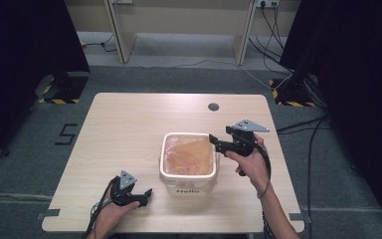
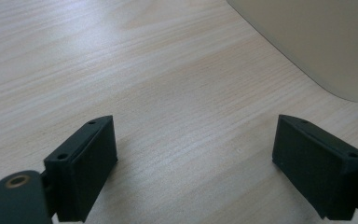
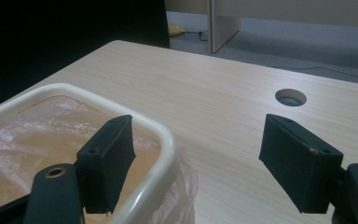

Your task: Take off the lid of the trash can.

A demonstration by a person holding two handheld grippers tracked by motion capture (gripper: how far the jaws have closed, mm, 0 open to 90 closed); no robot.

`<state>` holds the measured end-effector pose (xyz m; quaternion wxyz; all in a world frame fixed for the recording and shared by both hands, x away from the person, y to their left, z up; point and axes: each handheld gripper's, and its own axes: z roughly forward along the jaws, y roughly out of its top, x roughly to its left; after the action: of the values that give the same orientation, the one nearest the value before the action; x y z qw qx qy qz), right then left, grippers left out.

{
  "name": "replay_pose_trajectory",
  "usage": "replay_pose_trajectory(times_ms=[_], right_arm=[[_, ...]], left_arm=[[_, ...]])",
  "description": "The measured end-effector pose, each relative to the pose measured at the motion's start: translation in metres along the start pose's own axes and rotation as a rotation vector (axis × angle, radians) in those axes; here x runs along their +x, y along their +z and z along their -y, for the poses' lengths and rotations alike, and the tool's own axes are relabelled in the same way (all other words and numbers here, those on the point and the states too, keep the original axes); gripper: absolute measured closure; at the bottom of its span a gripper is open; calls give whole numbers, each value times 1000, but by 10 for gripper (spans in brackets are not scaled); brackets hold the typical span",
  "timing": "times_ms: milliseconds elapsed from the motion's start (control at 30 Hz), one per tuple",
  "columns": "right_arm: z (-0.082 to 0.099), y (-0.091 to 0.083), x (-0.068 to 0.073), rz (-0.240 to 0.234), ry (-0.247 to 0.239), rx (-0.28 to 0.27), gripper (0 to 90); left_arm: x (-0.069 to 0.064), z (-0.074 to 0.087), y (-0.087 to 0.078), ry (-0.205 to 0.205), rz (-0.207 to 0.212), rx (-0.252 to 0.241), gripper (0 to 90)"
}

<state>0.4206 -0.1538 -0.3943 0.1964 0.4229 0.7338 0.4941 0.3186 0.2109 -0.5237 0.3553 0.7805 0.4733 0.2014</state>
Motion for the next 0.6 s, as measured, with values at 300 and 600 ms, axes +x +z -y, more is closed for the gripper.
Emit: replay_pose_trajectory(times_ms=[300,600], right_arm=[[0,12,7,-21,-42,24,353],[8,23,11,-32,-72,83,461]], left_arm=[[0,0,0,0,0,0,127],[0,0,0,0,0,0,127]])
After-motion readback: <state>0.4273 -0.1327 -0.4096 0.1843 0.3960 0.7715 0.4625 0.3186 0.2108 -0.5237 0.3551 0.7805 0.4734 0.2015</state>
